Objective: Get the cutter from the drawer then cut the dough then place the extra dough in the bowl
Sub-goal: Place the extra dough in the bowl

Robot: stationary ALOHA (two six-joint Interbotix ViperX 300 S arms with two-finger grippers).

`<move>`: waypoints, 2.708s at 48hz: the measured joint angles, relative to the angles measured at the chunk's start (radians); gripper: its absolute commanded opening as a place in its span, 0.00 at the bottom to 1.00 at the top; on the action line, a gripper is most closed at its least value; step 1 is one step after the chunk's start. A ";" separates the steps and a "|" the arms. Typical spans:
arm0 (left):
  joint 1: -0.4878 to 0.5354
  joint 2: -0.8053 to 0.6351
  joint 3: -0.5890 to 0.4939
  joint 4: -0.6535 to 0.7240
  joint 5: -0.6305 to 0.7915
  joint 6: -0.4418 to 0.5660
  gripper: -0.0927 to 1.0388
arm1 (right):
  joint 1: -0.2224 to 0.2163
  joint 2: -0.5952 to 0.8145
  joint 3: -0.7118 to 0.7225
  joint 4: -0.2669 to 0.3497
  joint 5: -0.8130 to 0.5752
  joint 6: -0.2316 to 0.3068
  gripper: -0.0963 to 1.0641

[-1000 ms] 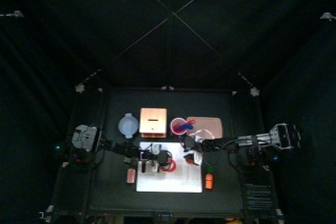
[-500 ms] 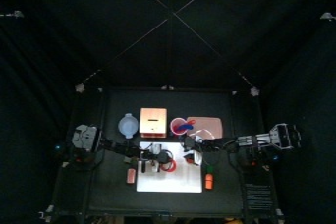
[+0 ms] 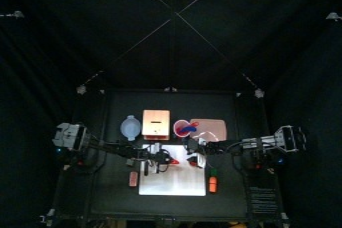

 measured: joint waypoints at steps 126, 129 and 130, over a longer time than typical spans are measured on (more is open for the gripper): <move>0.379 -0.739 0.589 -0.285 -0.124 -0.006 0.99 | 0.009 0.176 -0.175 -0.163 -0.577 -0.006 0.73; 0.347 -0.738 0.589 -0.233 -0.169 -0.006 0.99 | 0.009 0.176 -0.179 -0.181 -0.607 -0.008 0.73; 0.337 -0.738 0.589 -0.215 -0.183 -0.006 0.99 | 0.009 0.176 -0.179 -0.189 -0.618 -0.008 0.73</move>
